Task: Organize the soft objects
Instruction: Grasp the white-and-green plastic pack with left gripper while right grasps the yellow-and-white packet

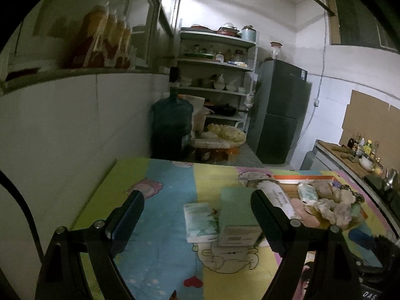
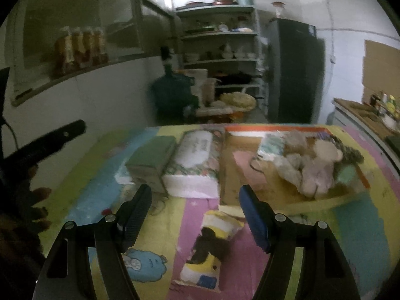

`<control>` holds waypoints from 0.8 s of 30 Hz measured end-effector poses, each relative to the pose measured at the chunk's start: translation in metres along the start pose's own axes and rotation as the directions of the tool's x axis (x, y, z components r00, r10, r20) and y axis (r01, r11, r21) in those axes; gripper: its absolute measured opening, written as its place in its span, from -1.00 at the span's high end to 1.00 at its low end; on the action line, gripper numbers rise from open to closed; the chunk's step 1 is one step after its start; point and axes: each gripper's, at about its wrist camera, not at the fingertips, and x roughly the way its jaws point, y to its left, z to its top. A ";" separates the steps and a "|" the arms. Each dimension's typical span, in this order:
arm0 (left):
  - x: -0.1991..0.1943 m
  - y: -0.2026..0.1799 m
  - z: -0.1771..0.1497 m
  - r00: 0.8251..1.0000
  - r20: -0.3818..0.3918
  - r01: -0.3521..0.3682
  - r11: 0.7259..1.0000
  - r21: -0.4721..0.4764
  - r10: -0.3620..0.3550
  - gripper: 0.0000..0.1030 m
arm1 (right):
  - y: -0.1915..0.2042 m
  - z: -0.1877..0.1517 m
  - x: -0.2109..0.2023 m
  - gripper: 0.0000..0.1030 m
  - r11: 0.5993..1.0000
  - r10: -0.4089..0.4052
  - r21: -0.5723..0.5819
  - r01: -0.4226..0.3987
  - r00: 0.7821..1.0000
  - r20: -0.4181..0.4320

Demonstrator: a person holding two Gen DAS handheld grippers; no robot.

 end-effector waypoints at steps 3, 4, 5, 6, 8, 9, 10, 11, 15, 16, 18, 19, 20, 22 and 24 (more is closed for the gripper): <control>0.006 0.009 -0.002 1.000 -0.009 0.003 1.000 -0.013 -0.003 -0.69 | -0.003 -0.012 0.006 -0.44 0.999 -0.022 0.032 0.023 0.999 -0.031; 0.008 0.012 -0.003 1.000 -0.013 0.004 1.000 -0.017 -0.004 -0.69 | -0.004 -0.015 0.009 -0.44 0.999 -0.026 0.039 0.028 0.999 -0.043; 0.010 0.014 -0.004 1.000 -0.015 0.005 1.000 -0.020 -0.006 -0.69 | -0.004 -0.020 0.011 -0.44 0.998 -0.033 0.044 0.036 0.998 -0.057; 0.011 0.017 -0.005 1.000 -0.017 0.006 1.000 -0.023 -0.007 -0.69 | -0.003 -0.022 0.014 -0.43 0.998 -0.041 0.047 0.044 0.997 -0.065; 0.014 0.022 -0.007 1.000 -0.020 0.006 1.000 -0.030 -0.007 -0.69 | -0.004 -0.029 0.020 -0.43 0.997 -0.054 0.058 0.059 0.994 -0.090; 0.016 0.024 -0.008 1.000 -0.021 0.008 0.999 -0.034 -0.008 -0.69 | -0.006 -0.032 0.023 -0.44 0.995 -0.063 0.066 0.070 0.993 -0.104; 0.017 0.025 -0.009 1.000 -0.023 0.009 0.999 -0.037 -0.010 -0.69 | -0.007 -0.036 0.027 -0.43 0.994 -0.073 0.077 0.083 0.990 -0.121; 0.018 0.027 -0.010 1.000 -0.024 0.009 0.999 -0.041 -0.010 -0.69 | -0.008 -0.039 0.029 -0.43 0.993 -0.077 0.084 0.088 0.988 -0.132; 0.024 0.033 -0.014 0.999 -0.033 0.008 0.999 -0.046 -0.010 -0.69 | -0.014 -0.048 0.039 -0.43 0.986 -0.102 0.113 0.121 0.981 -0.163; 0.026 0.035 -0.015 0.999 -0.036 0.010 0.999 -0.045 -0.012 -0.69 | -0.015 -0.049 0.041 -0.43 0.984 -0.110 0.118 0.131 0.980 -0.167; 0.030 0.036 -0.016 0.999 -0.044 0.013 0.999 -0.043 -0.015 -0.69 | -0.018 -0.051 0.045 -0.43 0.980 -0.124 0.129 0.149 0.976 -0.180; 0.033 0.037 -0.016 0.999 -0.049 0.015 0.999 -0.043 -0.018 -0.69 | -0.019 -0.052 0.047 -0.43 0.979 -0.125 0.136 0.152 0.974 -0.189; 0.035 0.038 -0.017 0.998 -0.054 0.017 0.999 -0.044 -0.020 -0.69 | -0.020 -0.054 0.049 -0.43 0.978 -0.122 0.142 0.151 0.974 -0.193; 0.040 0.044 -0.016 0.998 -0.064 0.016 0.998 -0.053 -0.019 -0.69 | -0.018 -0.055 0.052 -0.15 0.979 -0.114 0.145 0.145 0.972 -0.204; 0.046 0.051 -0.016 0.997 -0.075 0.011 0.998 -0.069 -0.017 -0.69 | -0.015 -0.055 0.056 0.18 0.983 -0.078 0.146 0.111 0.973 -0.217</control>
